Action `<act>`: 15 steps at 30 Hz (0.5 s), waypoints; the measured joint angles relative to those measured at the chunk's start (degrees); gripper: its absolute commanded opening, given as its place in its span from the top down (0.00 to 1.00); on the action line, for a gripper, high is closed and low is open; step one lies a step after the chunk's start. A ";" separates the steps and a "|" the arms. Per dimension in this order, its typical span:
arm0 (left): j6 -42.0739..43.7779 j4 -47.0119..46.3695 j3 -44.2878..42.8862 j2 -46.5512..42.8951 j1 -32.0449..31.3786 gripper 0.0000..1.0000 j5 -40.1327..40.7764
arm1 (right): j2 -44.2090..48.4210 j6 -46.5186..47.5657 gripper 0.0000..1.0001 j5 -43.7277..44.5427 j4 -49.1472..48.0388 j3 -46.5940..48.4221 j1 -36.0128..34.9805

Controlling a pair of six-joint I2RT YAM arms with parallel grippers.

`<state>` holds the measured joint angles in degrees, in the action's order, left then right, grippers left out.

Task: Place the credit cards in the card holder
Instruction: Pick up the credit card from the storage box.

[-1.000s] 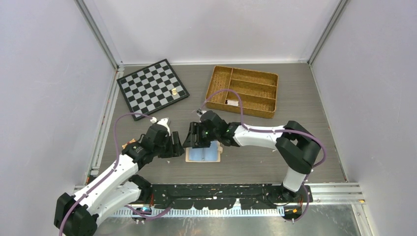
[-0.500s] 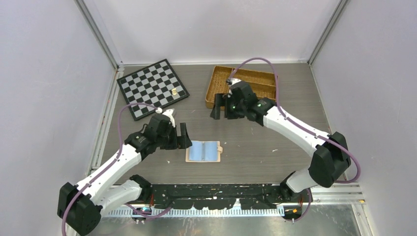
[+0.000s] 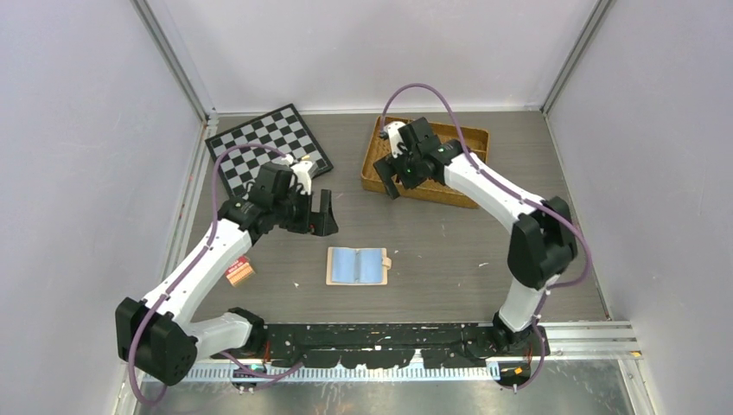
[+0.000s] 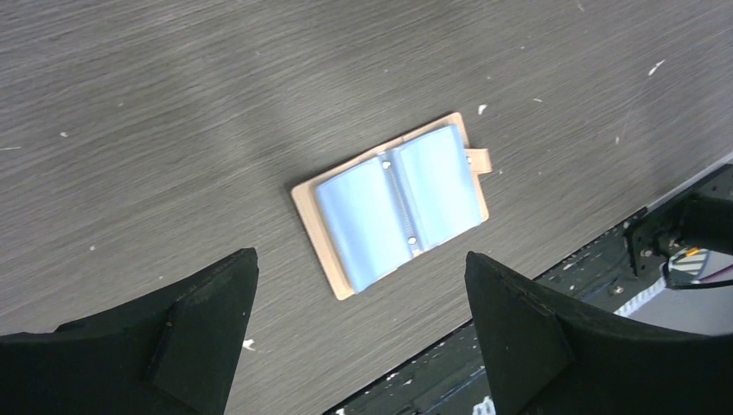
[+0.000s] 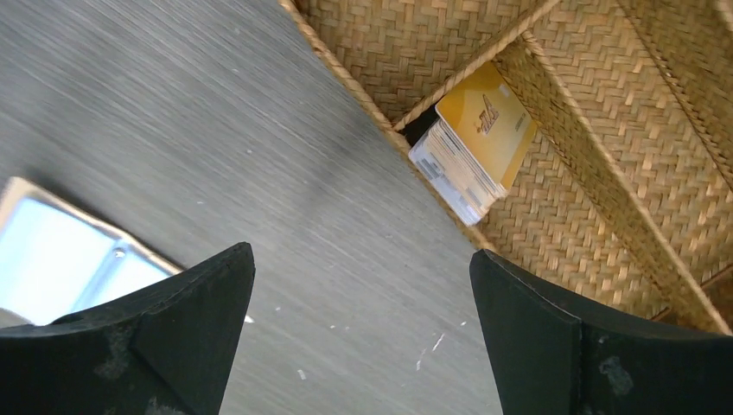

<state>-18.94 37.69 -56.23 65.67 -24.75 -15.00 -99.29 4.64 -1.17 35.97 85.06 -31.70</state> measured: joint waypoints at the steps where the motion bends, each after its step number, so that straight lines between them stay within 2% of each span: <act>1: 0.61 0.50 0.00 0.09 0.52 0.08 -0.17 | -1.49 1.36 0.00 -0.26 0.02 0.61 0.26; 9: 4.46 1.22 0.04 0.46 6.19 0.08 -2.43 | -14.14 10.27 0.00 -2.58 2.34 8.76 2.34; 15: 4.74 1.22 0.15 0.59 7.74 0.08 -3.52 | -17.79 13.79 0.00 -2.45 3.82 13.20 2.62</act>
<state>-14.20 38.92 -56.07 66.26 -17.02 -18.52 -117.08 18.44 -3.62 39.79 98.26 -29.08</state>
